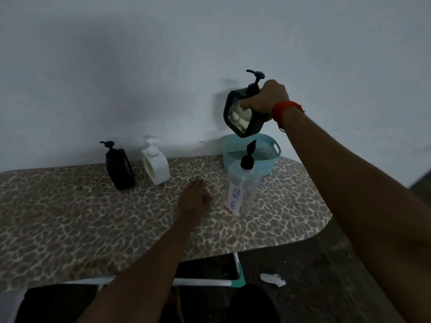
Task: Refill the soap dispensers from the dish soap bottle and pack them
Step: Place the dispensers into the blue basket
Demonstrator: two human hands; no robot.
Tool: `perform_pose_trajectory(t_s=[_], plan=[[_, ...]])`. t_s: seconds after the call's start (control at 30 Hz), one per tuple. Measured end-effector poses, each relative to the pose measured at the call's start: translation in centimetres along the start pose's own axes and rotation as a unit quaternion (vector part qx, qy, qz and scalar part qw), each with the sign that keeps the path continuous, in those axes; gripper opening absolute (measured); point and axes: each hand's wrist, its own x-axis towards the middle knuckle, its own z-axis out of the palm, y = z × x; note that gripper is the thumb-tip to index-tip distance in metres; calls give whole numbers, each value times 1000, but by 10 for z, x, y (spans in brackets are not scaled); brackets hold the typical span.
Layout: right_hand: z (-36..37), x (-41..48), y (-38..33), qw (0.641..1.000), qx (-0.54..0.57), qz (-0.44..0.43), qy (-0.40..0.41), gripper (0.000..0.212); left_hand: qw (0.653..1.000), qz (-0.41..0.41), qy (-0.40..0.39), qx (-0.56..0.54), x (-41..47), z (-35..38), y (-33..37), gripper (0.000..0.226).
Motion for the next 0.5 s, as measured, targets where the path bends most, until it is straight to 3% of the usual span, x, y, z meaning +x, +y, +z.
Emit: perform_pose_trajectory(t_s=[0.13,0.5], plan=[[22,14,33,998,27,45,-18,38,1000,9,15,22,3,7,-1,55],[95,27,77,994,-9,79,-69,39,999,20,35,17,2,11,-10,56]])
